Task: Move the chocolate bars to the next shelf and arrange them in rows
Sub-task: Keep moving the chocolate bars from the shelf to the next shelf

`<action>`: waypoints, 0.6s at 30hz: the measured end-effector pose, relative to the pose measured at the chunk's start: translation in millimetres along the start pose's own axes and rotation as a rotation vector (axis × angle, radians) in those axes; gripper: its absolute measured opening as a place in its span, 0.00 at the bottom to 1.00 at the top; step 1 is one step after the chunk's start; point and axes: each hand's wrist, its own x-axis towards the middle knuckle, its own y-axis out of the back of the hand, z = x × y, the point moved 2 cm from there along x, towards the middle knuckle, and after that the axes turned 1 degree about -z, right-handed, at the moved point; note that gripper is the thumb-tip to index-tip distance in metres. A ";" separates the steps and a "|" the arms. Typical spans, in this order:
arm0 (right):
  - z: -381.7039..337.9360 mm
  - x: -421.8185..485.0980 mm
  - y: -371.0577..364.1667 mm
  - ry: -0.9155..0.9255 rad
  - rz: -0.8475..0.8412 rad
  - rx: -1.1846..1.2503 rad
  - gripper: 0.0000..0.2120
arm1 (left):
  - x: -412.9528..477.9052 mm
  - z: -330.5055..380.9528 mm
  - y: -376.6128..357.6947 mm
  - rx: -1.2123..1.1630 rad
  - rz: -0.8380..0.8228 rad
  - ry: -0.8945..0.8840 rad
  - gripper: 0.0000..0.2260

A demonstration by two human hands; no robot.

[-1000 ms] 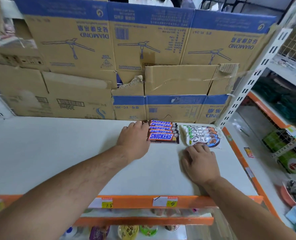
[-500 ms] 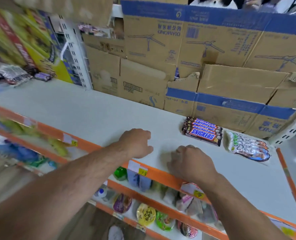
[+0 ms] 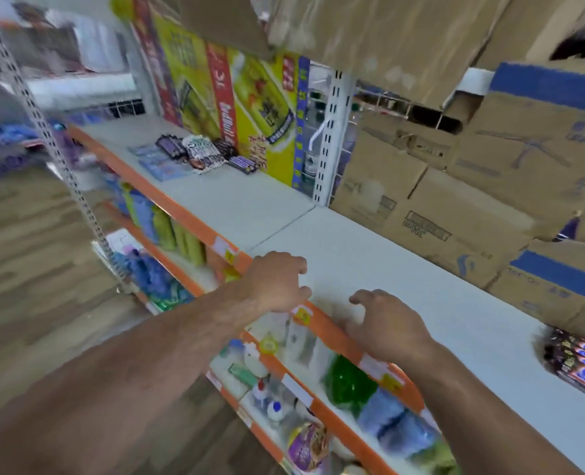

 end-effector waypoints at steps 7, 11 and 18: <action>-137.5 88.7 -7.9 0.061 -0.012 0.021 0.27 | 20.4 -159.6 45.7 -0.026 0.029 0.046 0.21; -196.8 136.3 -12.8 0.110 -0.018 0.018 0.26 | 32.0 -227.1 65.6 -0.058 0.038 0.104 0.21; -269.5 232.6 -26.9 0.168 -0.034 0.030 0.24 | 69.8 -320.6 73.6 -0.154 0.066 0.199 0.20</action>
